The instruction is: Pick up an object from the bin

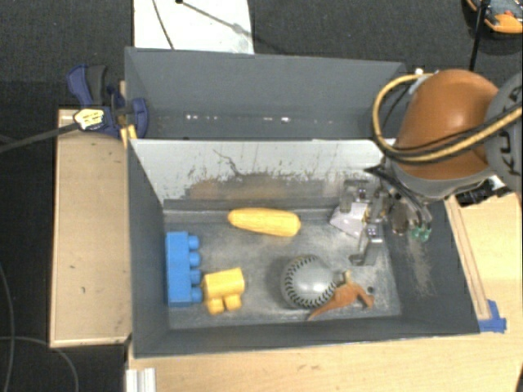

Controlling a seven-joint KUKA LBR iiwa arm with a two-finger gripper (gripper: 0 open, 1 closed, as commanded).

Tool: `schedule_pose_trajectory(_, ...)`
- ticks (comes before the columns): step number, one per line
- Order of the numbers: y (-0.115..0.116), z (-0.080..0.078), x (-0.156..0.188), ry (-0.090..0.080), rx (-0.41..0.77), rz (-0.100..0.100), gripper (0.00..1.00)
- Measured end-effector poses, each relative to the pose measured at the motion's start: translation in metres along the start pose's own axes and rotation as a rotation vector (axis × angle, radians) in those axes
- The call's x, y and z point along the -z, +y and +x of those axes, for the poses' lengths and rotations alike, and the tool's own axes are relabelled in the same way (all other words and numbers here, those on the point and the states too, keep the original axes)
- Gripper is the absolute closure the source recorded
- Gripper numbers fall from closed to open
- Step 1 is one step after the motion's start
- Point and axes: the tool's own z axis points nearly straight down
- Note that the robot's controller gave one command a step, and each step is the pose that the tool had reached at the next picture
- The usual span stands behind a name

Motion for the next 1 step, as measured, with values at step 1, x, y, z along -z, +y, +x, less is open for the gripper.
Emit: schedule_pose_trajectory(1, 0.0000, -0.0004, 0.0021, -0.003, 0.000, 0.000, 0.00)
